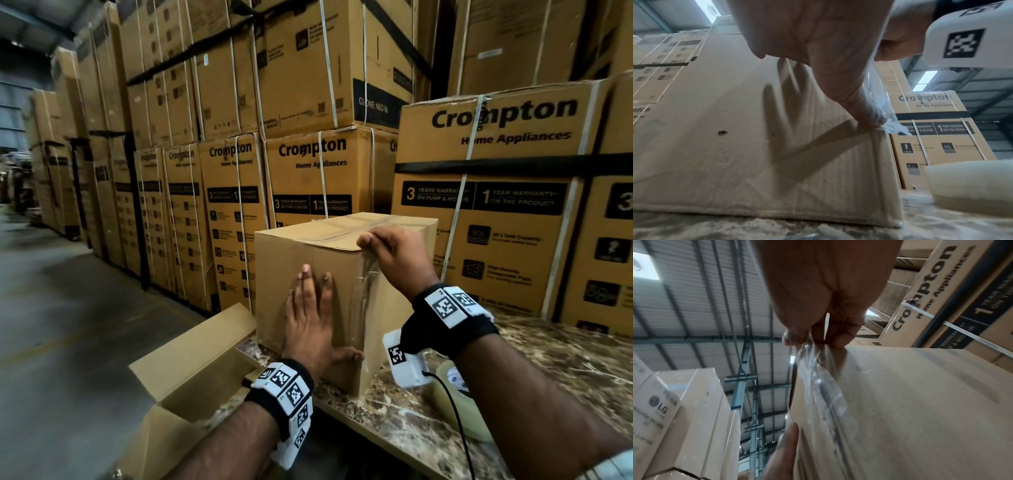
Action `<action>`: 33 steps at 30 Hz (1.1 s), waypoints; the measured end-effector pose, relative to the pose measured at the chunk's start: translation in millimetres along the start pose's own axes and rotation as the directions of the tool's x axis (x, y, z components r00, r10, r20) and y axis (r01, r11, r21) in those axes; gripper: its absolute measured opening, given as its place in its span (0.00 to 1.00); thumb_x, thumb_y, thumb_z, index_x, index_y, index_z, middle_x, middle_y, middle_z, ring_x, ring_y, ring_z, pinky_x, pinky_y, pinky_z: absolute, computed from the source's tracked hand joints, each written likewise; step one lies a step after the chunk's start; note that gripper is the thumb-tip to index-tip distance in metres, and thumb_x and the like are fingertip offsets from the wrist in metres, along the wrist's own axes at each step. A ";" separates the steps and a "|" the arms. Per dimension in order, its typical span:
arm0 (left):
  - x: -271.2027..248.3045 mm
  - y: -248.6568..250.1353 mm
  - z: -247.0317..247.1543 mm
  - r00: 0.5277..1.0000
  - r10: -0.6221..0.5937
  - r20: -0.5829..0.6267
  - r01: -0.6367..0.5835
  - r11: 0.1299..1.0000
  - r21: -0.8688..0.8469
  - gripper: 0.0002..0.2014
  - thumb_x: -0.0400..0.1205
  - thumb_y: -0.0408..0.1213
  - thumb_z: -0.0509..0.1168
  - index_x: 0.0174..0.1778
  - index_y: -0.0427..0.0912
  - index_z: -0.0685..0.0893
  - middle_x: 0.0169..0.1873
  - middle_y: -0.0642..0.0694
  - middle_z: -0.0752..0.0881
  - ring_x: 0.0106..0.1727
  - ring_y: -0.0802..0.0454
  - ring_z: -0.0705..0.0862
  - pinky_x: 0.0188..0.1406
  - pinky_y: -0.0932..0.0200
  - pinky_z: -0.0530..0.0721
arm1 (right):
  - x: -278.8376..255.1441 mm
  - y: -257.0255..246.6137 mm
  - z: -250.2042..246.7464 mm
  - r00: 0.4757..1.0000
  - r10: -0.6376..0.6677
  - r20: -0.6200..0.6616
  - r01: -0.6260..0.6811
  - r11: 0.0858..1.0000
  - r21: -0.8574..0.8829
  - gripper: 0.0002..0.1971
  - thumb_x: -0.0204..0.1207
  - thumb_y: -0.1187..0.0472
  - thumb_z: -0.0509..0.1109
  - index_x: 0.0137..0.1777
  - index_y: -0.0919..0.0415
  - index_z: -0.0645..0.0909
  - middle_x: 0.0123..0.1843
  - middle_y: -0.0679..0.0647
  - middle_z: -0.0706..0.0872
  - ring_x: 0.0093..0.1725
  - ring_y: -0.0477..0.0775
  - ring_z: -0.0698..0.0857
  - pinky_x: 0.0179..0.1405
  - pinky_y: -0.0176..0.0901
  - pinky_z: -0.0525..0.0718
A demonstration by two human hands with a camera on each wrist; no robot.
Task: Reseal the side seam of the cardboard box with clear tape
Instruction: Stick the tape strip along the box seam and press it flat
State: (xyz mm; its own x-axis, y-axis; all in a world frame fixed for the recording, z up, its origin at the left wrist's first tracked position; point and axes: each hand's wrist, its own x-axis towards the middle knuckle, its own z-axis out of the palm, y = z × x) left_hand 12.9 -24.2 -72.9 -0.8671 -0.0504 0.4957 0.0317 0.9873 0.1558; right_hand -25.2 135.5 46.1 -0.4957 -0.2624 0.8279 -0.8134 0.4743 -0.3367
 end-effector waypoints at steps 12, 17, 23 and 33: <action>23.9 -17.9 -33.2 0.970 0.097 -0.224 -0.133 0.979 -0.152 0.53 0.73 0.73 0.54 0.83 0.51 0.30 0.83 0.41 0.30 0.85 0.40 0.37 0.84 0.40 0.44 | -38.8 17.6 19.8 0.978 0.190 0.091 -0.179 0.976 -0.123 0.57 0.66 0.36 0.75 0.85 0.58 0.46 0.84 0.55 0.58 0.82 0.53 0.58 0.79 0.43 0.54; 63.0 -16.1 -72.5 0.876 0.204 -0.437 -0.302 0.938 -0.169 0.28 0.85 0.57 0.44 0.78 0.50 0.70 0.81 0.43 0.67 0.83 0.43 0.59 0.81 0.36 0.55 | -51.7 23.3 31.7 0.966 0.251 0.061 -0.235 0.952 -0.194 0.53 0.68 0.39 0.76 0.84 0.58 0.50 0.83 0.55 0.59 0.81 0.55 0.61 0.80 0.46 0.56; 78.5 6.1 -66.9 0.885 0.379 -0.268 -0.442 0.866 -0.234 0.24 0.79 0.57 0.58 0.67 0.50 0.81 0.64 0.49 0.85 0.65 0.49 0.78 0.74 0.37 0.66 | -53.3 24.9 38.8 0.945 0.327 0.010 -0.315 0.919 -0.237 0.51 0.68 0.48 0.79 0.83 0.61 0.52 0.78 0.60 0.66 0.77 0.61 0.67 0.77 0.53 0.68; 79.4 5.8 -60.3 0.883 0.326 -0.339 -0.432 0.847 -0.309 0.23 0.79 0.56 0.61 0.65 0.48 0.82 0.62 0.48 0.86 0.65 0.48 0.79 0.79 0.38 0.59 | -88.5 25.9 50.2 0.841 0.512 0.177 -0.410 0.815 -0.409 0.59 0.64 0.41 0.80 0.84 0.62 0.45 0.76 0.65 0.68 0.73 0.66 0.69 0.70 0.61 0.76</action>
State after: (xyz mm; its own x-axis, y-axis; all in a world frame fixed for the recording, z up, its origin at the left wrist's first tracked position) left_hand -25.7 -31.5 18.9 -0.5866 0.2263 0.7776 0.5548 0.8118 0.1823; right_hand -17.6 128.8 -58.4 -0.8870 -0.1268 0.4440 -0.3354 0.8378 -0.4309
